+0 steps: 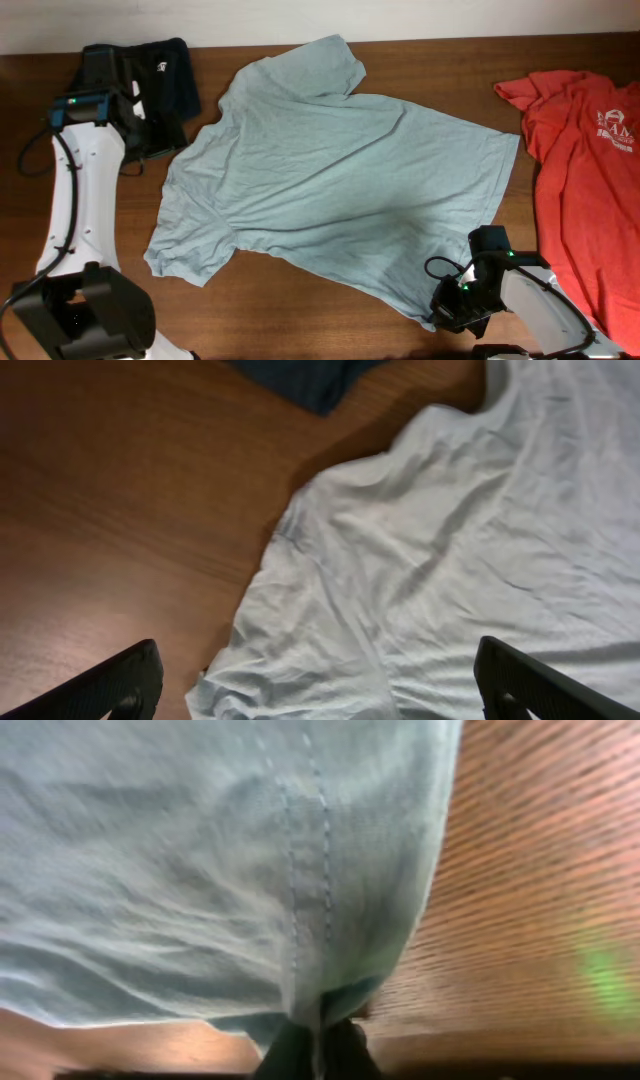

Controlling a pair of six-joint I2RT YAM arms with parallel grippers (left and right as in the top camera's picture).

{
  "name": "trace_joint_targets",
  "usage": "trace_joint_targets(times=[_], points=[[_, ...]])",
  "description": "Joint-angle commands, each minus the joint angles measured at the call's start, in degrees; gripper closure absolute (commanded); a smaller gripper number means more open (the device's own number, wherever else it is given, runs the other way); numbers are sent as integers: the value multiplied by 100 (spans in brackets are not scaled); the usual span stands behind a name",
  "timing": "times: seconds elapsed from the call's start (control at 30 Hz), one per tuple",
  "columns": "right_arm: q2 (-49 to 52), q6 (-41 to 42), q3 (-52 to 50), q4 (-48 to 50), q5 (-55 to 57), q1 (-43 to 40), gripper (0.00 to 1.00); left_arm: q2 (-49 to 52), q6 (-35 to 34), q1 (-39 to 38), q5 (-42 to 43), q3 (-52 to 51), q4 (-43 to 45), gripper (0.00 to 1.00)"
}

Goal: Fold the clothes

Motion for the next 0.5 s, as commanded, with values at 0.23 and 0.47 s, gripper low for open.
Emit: trace_joint_targets(times=[0.23,0.47], points=[[-33,-151,55,90,-26,31,96,-68,-376,297,699,-468,-334,1],[-33,-433,66,138,-24,31,96,-68,-275,323,1023,-664,-767,1]])
